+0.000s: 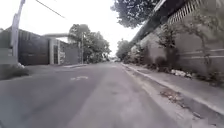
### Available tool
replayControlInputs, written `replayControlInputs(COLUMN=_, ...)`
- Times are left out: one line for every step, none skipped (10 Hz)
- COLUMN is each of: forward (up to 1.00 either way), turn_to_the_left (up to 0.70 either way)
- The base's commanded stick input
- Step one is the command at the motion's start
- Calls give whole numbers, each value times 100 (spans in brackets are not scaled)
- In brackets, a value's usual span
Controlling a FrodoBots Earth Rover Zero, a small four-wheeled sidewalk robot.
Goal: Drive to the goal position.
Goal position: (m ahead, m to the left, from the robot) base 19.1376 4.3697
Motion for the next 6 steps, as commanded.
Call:
replayControlInputs(forward=100, turn_to_the_left=0)
replayControlInputs(forward=100, turn_to_the_left=0)
replayControlInputs(forward=100, turn_to_the_left=0)
replayControlInputs(forward=100, turn_to_the_left=0)
replayControlInputs(forward=100, turn_to_the_left=0)
replayControlInputs(forward=100, turn_to_the_left=0)
